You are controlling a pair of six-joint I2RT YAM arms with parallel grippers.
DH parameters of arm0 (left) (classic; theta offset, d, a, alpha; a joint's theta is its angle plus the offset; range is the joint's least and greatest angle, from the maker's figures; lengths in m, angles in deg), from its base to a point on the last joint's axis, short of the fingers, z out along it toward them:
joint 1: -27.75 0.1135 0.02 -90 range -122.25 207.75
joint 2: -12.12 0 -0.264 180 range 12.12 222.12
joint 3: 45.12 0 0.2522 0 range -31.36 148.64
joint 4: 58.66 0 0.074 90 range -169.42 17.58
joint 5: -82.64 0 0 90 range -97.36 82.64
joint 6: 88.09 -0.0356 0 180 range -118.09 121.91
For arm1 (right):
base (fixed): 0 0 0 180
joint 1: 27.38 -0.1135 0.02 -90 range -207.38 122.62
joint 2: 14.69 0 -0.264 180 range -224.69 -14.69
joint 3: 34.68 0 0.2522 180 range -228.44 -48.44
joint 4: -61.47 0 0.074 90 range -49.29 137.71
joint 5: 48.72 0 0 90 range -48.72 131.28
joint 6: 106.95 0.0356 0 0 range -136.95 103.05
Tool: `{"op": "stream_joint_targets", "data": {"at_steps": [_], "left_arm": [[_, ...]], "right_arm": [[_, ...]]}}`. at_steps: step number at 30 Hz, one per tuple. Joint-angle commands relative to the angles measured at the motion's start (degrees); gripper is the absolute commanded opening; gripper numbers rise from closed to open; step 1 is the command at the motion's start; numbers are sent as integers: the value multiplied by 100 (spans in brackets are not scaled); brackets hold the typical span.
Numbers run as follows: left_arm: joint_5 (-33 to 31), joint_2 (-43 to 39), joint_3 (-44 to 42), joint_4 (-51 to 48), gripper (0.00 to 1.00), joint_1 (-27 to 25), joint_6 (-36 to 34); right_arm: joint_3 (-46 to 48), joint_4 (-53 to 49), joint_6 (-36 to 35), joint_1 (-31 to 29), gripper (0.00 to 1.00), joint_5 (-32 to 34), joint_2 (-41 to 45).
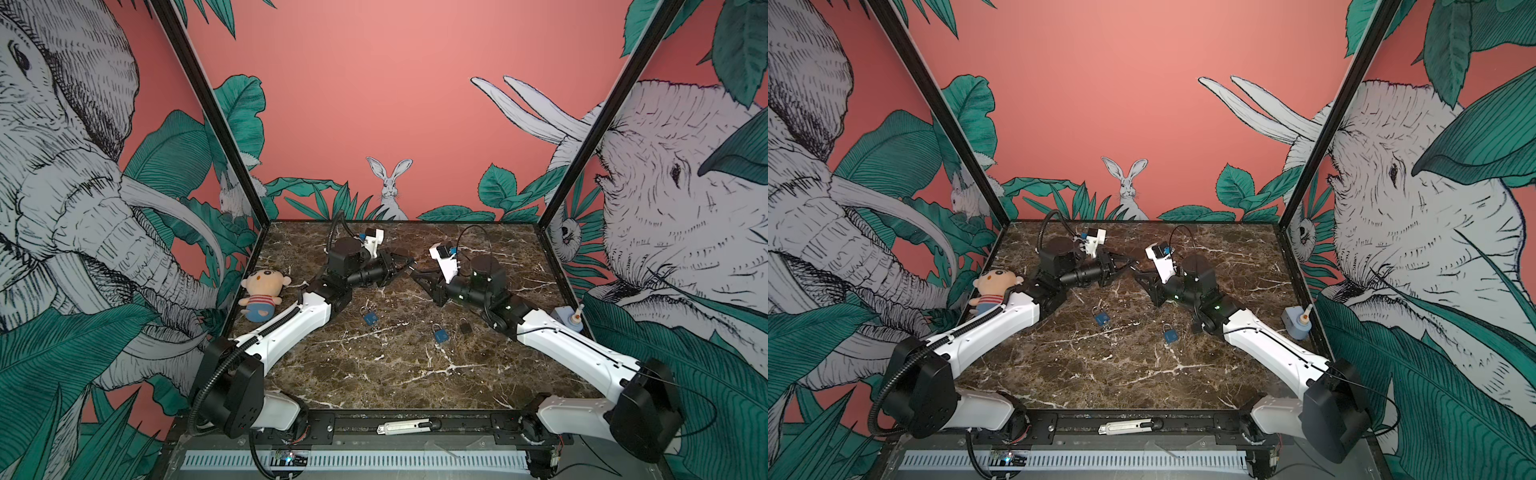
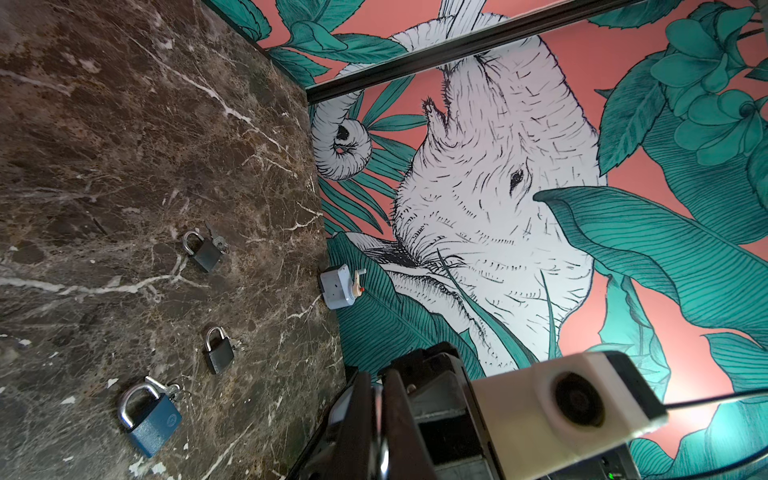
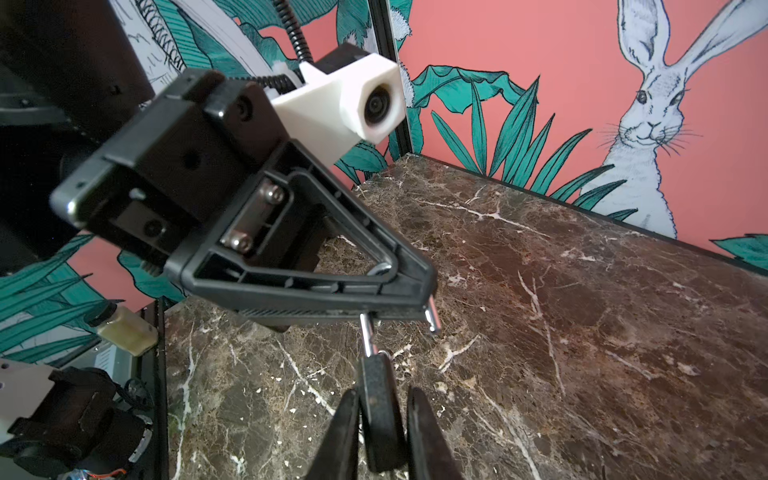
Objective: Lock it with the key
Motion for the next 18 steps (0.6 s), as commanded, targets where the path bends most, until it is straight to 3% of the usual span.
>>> {"op": "stream_joint_targets", "data": {"at_steps": [1,2,7,8,9,10,12,15,18], "left_arm": [[75,-63,82,386,0,-27,88],[70,-64,77,375,0,-23,91],[18,-96,84,147,0,-25,-153],[-36,-127,113,-29,5,-17,-335],[-105,-179,175,-302,22,4,-586],[-268,-238,238,-686,30,27,-885],[-713,-396,436,-1605,40,87,-1671],[-1337,-585,616,-2550,42,176,-2652],[-1571,-720,602,-2726,40,193,-3315]], "right_arm": [[-134,190,62,30,5,68,-24],[-143,191,101,39,0,127,-15],[-259,-104,179,80,0,13,-12],[-298,-228,163,74,0,-27,10],[-342,-382,148,74,0,-51,41],[-380,-544,125,74,0,-82,66],[-490,-943,54,74,0,-185,132],[-585,-1444,-3,74,0,-382,219],[-595,-1814,-9,74,0,-577,322]]}}
